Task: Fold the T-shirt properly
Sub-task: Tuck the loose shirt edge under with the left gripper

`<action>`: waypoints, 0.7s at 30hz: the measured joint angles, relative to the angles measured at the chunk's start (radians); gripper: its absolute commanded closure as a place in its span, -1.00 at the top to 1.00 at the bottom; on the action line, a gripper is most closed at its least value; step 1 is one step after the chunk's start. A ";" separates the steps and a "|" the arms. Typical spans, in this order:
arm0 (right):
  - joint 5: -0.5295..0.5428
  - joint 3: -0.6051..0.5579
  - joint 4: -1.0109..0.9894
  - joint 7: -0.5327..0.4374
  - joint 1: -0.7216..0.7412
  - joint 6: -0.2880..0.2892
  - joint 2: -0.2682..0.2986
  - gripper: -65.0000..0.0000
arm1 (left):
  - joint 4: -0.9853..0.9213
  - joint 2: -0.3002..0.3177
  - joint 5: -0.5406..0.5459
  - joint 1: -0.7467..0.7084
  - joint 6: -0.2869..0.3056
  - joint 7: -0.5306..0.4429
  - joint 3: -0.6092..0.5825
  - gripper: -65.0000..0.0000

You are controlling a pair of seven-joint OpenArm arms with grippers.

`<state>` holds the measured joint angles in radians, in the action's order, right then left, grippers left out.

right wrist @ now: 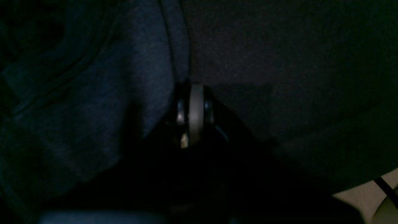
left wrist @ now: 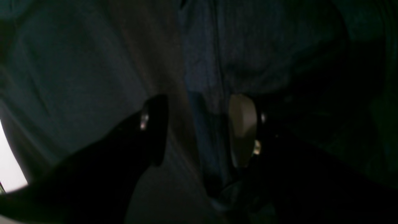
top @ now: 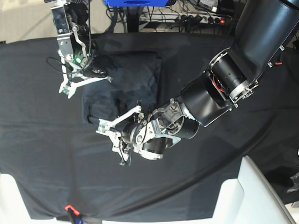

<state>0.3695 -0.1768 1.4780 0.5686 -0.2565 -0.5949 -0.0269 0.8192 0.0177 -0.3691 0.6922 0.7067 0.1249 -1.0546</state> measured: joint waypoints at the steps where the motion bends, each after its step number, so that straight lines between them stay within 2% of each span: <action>1: 0.000 0.000 0.000 0.000 -0.001 0.000 0.000 -1.00 | 0.014 0.000 0.000 -0.002 0.000 0.000 0.000 -0.08; 7: 0.000 0.000 0.000 -0.002 -0.002 0.001 0.000 -1.00 | 0.068 -0.015 0.004 -0.005 0.000 0.001 0.000 -0.08; 10: -0.001 0.000 0.000 -0.010 -0.005 0.004 0.000 -1.00 | 0.068 -0.008 0.043 -0.006 0.000 0.109 0.000 -0.08; 12: 0.000 0.000 0.000 -0.011 -0.007 0.005 0.000 -1.00 | 0.069 0.003 0.140 0.001 0.001 0.130 0.000 -0.08; 16: 0.000 0.000 0.000 -0.012 -0.008 0.008 0.002 -1.00 | 0.104 0.015 0.250 0.033 -0.001 0.171 0.000 -0.08; 18: 0.000 -0.002 0.001 -0.012 -0.008 0.008 0.002 -1.00 | 0.165 0.051 0.370 0.054 -0.003 0.226 0.004 -0.08; 21: 0.003 -0.005 0.002 -0.016 -0.013 0.016 0.013 -1.00 | 0.299 0.126 0.553 0.061 0.000 0.348 0.102 -0.08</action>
<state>0.3721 -0.1818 1.4803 0.5522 -0.2699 -0.5785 -0.0139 1.1179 0.1440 0.1837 0.7536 0.7067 0.4725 -0.9524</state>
